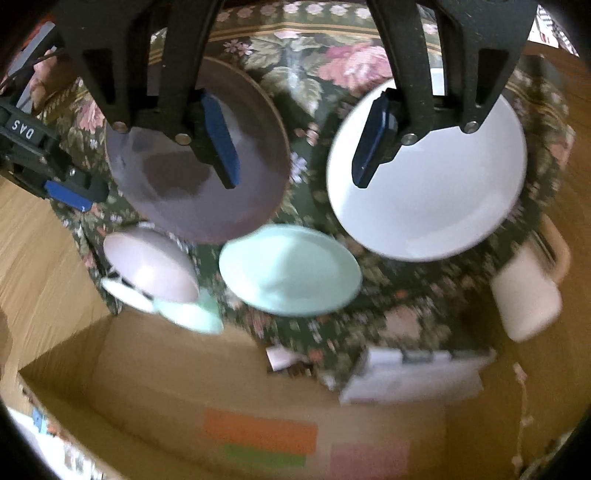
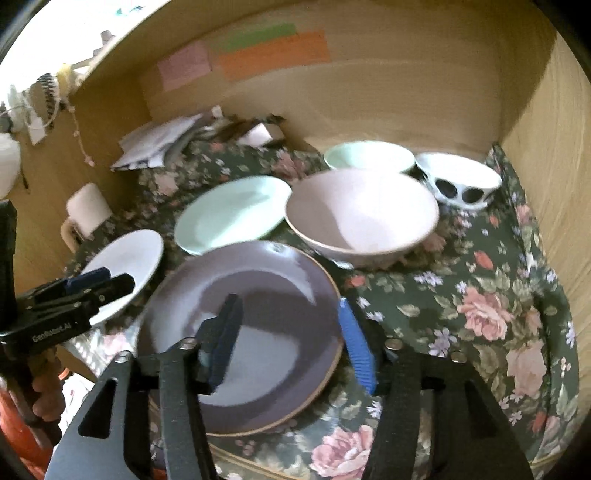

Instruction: Organize plates and bowls

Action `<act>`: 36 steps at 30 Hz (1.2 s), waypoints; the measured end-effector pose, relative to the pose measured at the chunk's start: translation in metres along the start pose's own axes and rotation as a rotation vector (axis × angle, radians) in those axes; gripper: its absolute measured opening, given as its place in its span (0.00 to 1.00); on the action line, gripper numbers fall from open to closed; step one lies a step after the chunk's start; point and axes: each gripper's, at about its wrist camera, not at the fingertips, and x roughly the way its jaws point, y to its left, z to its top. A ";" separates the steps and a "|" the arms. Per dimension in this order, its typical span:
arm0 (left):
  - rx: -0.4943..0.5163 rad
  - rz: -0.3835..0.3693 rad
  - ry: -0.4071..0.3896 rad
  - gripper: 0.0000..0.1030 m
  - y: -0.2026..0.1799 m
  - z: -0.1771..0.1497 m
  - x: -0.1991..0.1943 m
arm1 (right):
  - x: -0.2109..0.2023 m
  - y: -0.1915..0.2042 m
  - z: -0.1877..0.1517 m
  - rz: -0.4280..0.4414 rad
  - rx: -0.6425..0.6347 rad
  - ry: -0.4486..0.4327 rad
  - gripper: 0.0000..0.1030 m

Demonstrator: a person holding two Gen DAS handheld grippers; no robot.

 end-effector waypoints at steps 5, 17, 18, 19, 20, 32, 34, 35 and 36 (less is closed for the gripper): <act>0.003 0.028 -0.102 0.65 0.010 0.006 -0.027 | -0.008 0.021 0.008 0.037 -0.030 -0.045 0.58; -0.072 0.056 -0.121 0.66 0.062 0.006 -0.054 | -0.003 0.079 0.018 0.141 -0.119 -0.074 0.59; -0.084 0.058 -0.110 0.68 0.067 0.006 -0.055 | -0.001 0.084 0.018 0.147 -0.126 -0.072 0.59; -0.107 0.059 -0.094 0.68 0.075 0.007 -0.055 | 0.001 0.088 0.019 0.153 -0.132 -0.069 0.59; -0.117 0.059 -0.088 0.68 0.080 0.007 -0.055 | 0.003 0.092 0.020 0.160 -0.139 -0.065 0.59; -0.181 0.158 -0.035 0.68 0.134 -0.011 -0.042 | 0.054 0.138 0.025 0.202 -0.215 0.032 0.59; -0.205 0.169 -0.011 0.68 0.144 -0.015 -0.036 | 0.063 0.142 0.026 0.208 -0.220 0.061 0.59; -0.220 0.168 0.002 0.68 0.150 -0.017 -0.032 | 0.069 0.144 0.027 0.214 -0.221 0.076 0.59; -0.229 0.166 0.013 0.68 0.154 -0.020 -0.029 | 0.073 0.145 0.027 0.215 -0.222 0.089 0.59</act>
